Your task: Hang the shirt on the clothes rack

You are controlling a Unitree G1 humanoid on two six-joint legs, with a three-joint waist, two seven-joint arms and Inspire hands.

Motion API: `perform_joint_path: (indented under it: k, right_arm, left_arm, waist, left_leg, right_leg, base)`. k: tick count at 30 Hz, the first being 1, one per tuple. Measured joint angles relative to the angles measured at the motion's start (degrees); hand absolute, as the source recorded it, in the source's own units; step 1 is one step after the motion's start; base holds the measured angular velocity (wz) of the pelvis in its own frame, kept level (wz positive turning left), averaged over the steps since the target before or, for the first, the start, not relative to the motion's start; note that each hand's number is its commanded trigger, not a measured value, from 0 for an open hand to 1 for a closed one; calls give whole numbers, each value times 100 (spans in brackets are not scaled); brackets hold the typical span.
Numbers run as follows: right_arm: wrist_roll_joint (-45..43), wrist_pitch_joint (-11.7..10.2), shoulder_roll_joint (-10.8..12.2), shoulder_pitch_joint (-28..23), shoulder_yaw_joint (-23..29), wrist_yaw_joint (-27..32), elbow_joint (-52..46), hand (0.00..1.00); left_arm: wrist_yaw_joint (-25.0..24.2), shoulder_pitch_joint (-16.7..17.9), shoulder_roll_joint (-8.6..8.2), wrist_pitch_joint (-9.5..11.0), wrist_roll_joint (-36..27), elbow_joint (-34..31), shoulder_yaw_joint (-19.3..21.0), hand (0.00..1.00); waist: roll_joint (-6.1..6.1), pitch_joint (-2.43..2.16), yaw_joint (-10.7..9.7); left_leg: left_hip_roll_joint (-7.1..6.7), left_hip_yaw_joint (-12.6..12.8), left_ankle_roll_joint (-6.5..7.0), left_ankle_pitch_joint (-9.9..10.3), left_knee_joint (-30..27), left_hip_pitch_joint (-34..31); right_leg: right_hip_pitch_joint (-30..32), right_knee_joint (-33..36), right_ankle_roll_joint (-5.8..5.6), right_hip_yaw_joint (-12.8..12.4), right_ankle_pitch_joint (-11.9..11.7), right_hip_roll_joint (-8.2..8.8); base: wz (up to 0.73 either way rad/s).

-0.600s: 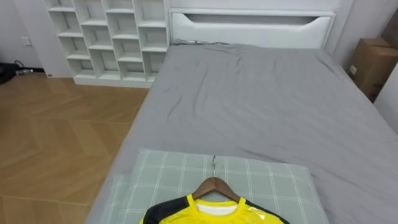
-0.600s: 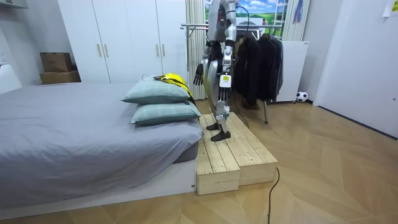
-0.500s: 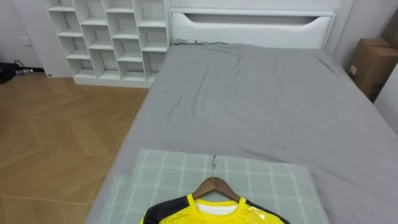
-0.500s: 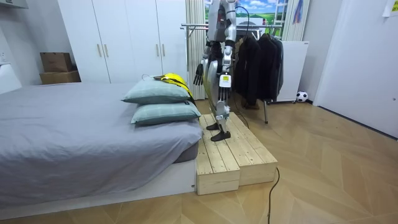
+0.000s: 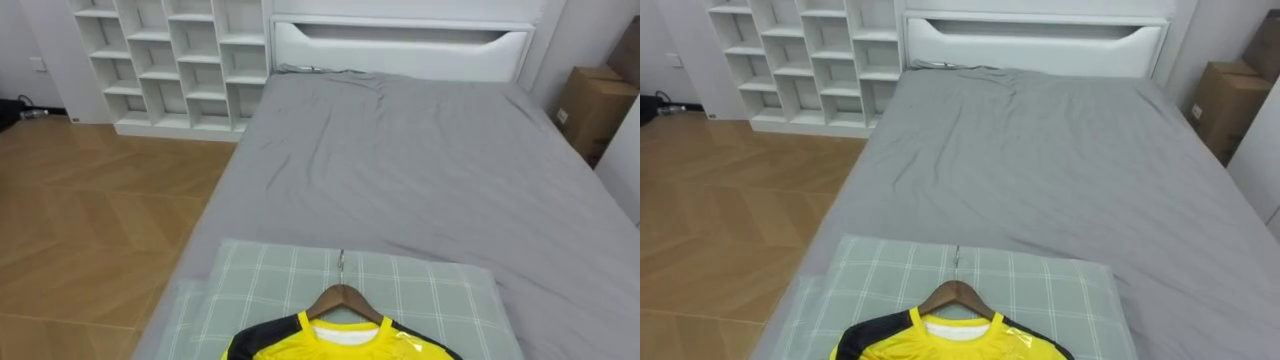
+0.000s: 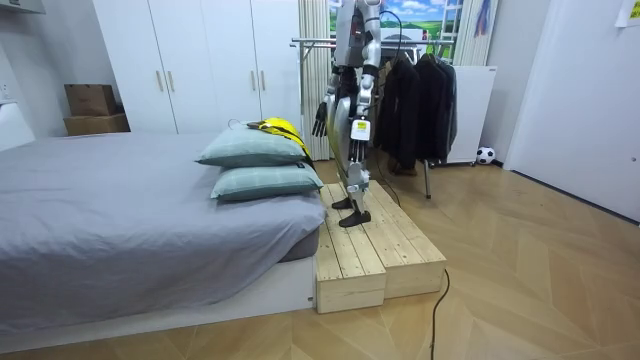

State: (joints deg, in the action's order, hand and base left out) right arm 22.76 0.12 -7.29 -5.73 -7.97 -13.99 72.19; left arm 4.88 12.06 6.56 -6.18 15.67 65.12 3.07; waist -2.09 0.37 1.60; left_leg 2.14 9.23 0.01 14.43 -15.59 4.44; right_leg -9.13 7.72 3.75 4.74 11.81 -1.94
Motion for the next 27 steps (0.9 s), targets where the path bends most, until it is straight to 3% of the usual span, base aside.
perform_joint_path:
  k: [6, 13, 22, 27]
  right_arm:
    - [39, 0, 2, 14, 18, 4, 75, 0]
    - [-15, 124, 2, 18, 149, 62, 126, 0]
    - [-58, 121, -8, 11, 447, 68, 182, 0]
    - [-359, 117, -28, 8, 625, 89, 163, 0]
  left_arm:
    - [22, 20, -1, 14, -58, 31, 0, 0]
    - [-15, 127, -49, -222, -263, 131, 30, 0]
    - [-77, 188, -48, -207, -801, 64, 655, 0]
    - [74, 294, -37, -100, -1212, -245, 1148, 0]
  waist:
    - [13, -6, -8]
    - [84, -27, -12]
    - [167, -7, 27]
    - [201, -10, 26]
  left_leg:
    - [-8, -5, -1, 1, 6, -19]
    - [-34, -51, -1, 0, 16, 25]
    - [-52, -85, 2, 0, 35, 64]
    - [-65, -132, 3, -1, 35, 81]
  right_leg:
    - [-1, -2, 0, 4, 0, 3]
    - [-52, -8, -1, 22, 0, 17]
    - [-60, 3, -21, 39, 26, 34]
    - [-90, 2, -20, 88, 27, 40]
  base:
    - [0]
    - [0]
    - [0]
    - [4]
